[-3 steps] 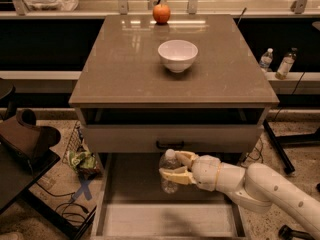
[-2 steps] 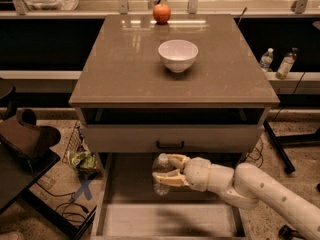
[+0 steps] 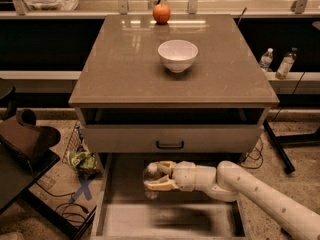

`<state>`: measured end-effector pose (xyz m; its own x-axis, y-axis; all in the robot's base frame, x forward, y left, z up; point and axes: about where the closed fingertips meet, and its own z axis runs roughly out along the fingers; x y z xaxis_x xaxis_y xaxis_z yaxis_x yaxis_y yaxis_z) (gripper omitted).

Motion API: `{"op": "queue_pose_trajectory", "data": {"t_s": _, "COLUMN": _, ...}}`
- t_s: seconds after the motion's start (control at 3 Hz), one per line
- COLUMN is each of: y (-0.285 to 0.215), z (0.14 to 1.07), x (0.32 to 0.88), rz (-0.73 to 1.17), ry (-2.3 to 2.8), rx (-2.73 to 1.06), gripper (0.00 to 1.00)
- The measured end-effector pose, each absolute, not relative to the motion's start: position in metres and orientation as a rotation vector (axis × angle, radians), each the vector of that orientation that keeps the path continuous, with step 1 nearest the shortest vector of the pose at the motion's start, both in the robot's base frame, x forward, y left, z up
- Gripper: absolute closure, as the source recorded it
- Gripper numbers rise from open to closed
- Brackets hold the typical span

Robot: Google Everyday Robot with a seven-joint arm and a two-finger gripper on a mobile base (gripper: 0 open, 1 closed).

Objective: Place water bottle into middle drawer

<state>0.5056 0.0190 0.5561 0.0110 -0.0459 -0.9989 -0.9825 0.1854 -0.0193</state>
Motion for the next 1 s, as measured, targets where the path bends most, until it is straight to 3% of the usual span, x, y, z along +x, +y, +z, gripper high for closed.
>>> {"op": "queue_pose_trajectory", "data": {"t_s": 1.0, "y": 0.016, "z": 0.473, "x": 0.480, "rz": 1.057, "ry": 1.390, "rx": -1.085, "gripper": 1.00}}
